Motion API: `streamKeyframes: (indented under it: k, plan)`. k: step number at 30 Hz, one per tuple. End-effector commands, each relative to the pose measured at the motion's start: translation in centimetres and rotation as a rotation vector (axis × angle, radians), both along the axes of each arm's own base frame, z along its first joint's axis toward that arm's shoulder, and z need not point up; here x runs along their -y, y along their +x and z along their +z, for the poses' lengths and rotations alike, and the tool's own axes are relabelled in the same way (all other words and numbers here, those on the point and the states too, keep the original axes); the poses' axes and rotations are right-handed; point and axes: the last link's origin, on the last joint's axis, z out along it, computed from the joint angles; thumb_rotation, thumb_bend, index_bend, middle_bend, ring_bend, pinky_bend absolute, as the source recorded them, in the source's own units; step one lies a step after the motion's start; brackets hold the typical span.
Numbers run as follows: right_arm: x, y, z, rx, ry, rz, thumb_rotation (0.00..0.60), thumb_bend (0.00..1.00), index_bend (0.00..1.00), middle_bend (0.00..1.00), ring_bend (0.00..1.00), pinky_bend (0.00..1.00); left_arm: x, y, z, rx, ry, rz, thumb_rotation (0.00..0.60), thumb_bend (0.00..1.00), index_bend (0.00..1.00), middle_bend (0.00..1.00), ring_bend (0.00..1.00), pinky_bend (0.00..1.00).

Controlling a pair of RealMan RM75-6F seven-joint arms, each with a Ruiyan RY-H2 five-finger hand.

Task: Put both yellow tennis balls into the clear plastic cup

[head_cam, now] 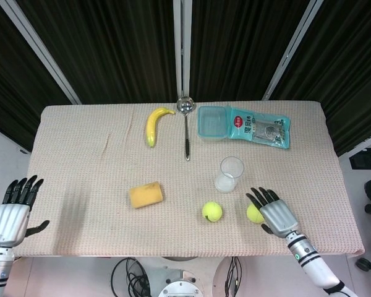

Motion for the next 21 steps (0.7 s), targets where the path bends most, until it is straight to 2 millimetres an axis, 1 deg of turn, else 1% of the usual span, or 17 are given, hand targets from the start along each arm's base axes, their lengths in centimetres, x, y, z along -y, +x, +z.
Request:
streamKeyframes:
  k: [1, 4, 6, 8, 10, 12, 15, 18, 21]
  plan:
    - [0.6, 0.2, -0.9, 0.01, 0.019, -0.002, 0.6, 0.18, 0.0, 0.1, 0.11, 0.25, 0.0, -0.1, 0.0, 0.01, -0.002, -0.006, 0.6, 0.0, 0.0, 0.0, 0.0, 0.0]
    - [0.8, 0.4, -1.2, 0.027, 0.0, 0.01, 0.6, 0.2, 0.01, 0.15, 0.2, 0.3, 0.0, -0.1, 0.0, 0.01, 0.001, -0.007, 0.6, 0.0, 0.0, 0.0, 0.0, 0.0]
    - [0.8, 0.4, -1.2, 0.035, -0.006, 0.011, 0.6, 0.21, 0.05, 0.2, 0.29, 0.36, 0.0, -0.2, 0.0, 0.011, 0.001, -0.007, 0.6, 0.0, 0.0, 0.0, 0.0, 0.0]
    - [0.8, 0.3, -1.2, 0.039, -0.009, 0.013, 0.6, 0.21, 0.09, 0.25, 0.36, 0.41, 0.0, -0.2, 0.1, 0.009, -0.003, -0.005, 0.6, 0.0, 0.0, 0.0, 0.0, 0.0]
    - [0.6, 0.4, -1.1, 0.044, -0.016, 0.02, 0.6, 0.21, 0.12, 0.28, 0.38, 0.46, 0.1, -0.3, 0.1, 0.009, -0.006, -0.002, 0.6, 0.0, 0.0, 0.0, 0.0, 0.0]
    - [0.4, 0.4, -1.0, 0.052, -0.025, 0.024, 0.6, 0.21, 0.18, 0.33, 0.4, 0.51, 0.1, -0.3, 0.1, 0.011, -0.008, 0.001, 0.6, 0.0, 0.0, 0.0, 0.0, 0.0]
    - [0.2, 0.3, -1.0, 0.051, -0.028, 0.027, 0.6, 0.22, 0.3, 0.38, 0.43, 0.59, 0.1, -0.4, 0.1, 0.011, -0.012, 0.007, 0.6, 0.0, 0.0, 0.0, 0.0, 0.0]
    - [0.3, 0.5, -0.8, 0.056, -0.03, 0.031, 0.6, 0.3, 0.47, 0.46, 0.51, 0.72, 0.2, -0.4, 0.0, 0.011, -0.015, 0.007, 0.6, 0.0, 0.0, 0.0, 0.0, 0.0]
    - [0.7, 1.3, 0.0, 0.078, -0.068, 0.057, 0.6, 0.33, 0.57, 0.51, 0.56, 0.75, 0.3, -0.4, 0.1, 0.011, -0.014, 0.006, 0.6, 0.0, 0.0, 0.0, 0.0, 0.0]
